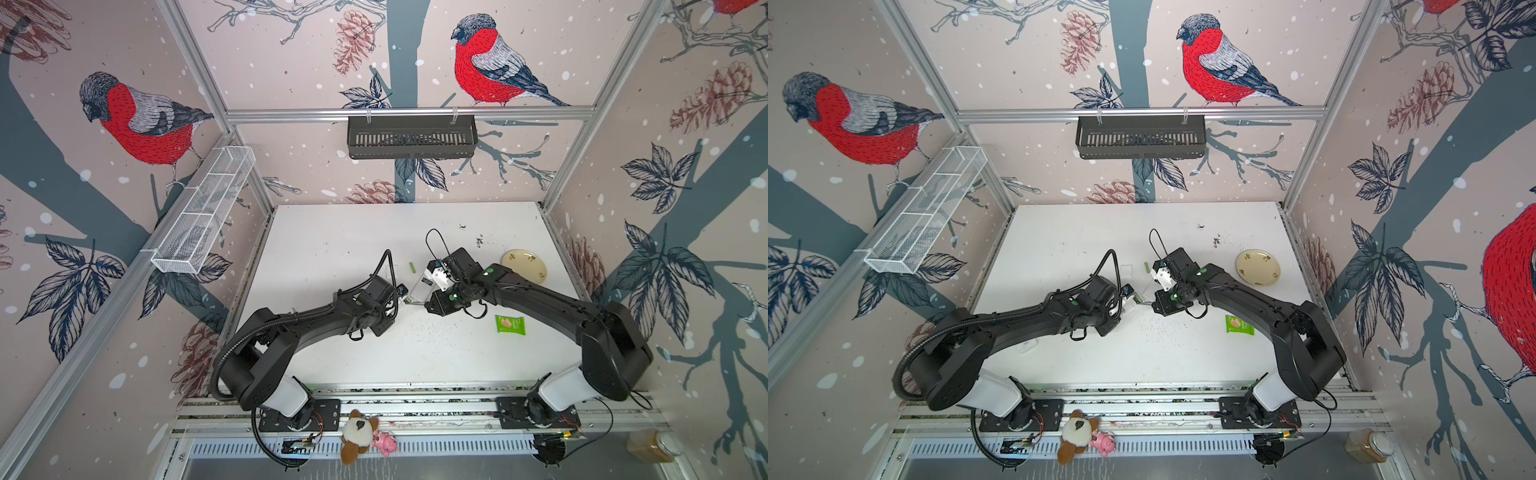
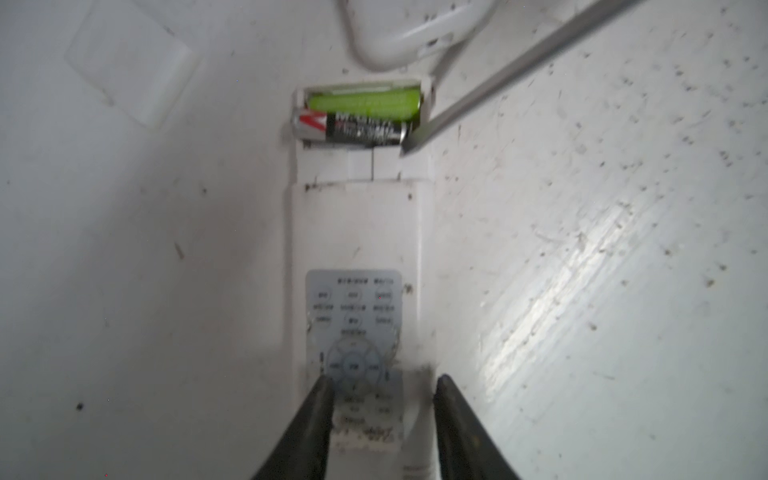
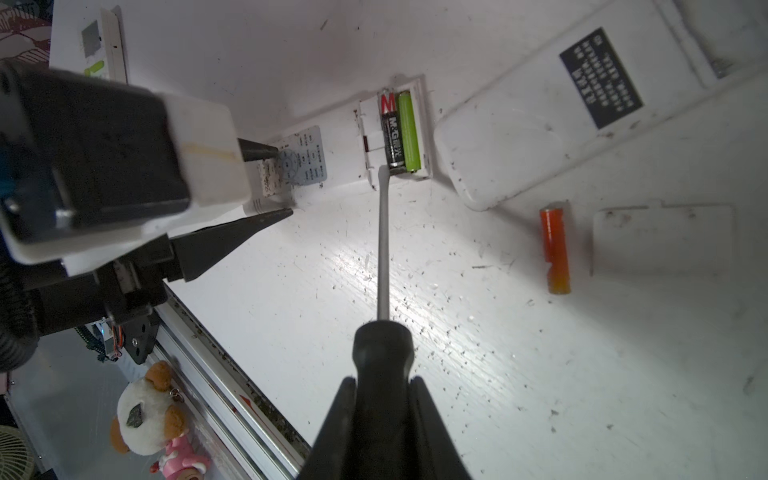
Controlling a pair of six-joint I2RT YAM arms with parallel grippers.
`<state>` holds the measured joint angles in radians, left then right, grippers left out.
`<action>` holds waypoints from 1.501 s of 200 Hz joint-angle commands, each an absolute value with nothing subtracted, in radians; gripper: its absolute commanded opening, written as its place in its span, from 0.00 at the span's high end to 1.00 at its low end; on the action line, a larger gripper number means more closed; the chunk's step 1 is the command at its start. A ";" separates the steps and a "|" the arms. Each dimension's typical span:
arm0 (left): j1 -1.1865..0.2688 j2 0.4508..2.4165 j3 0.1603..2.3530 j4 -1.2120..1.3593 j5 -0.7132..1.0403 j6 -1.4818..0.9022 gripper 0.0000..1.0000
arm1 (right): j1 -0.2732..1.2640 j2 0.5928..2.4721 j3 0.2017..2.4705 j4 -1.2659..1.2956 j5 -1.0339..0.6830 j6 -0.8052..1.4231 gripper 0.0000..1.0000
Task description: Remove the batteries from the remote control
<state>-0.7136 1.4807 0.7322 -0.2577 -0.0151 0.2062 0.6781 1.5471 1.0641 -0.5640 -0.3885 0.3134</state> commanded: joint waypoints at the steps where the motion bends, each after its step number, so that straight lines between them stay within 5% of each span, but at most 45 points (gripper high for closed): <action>1: -0.702 1.453 0.719 -0.310 0.017 0.220 0.46 | 0.674 1.574 1.095 -0.596 -0.390 0.301 1.00; 75: -0.701 1.563 0.767 -0.326 0.047 0.233 0.38 | 0.670 1.649 1.227 -0.763 -0.341 0.258 0.99; 149: -0.721 1.679 0.788 -0.353 -0.011 0.250 0.63 | 0.663 1.726 1.345 -0.914 -0.287 0.248 0.99; 300: -0.772 1.717 0.787 -0.343 -0.088 0.234 0.83 | 0.658 1.796 1.512 -1.099 -0.228 0.278 1.00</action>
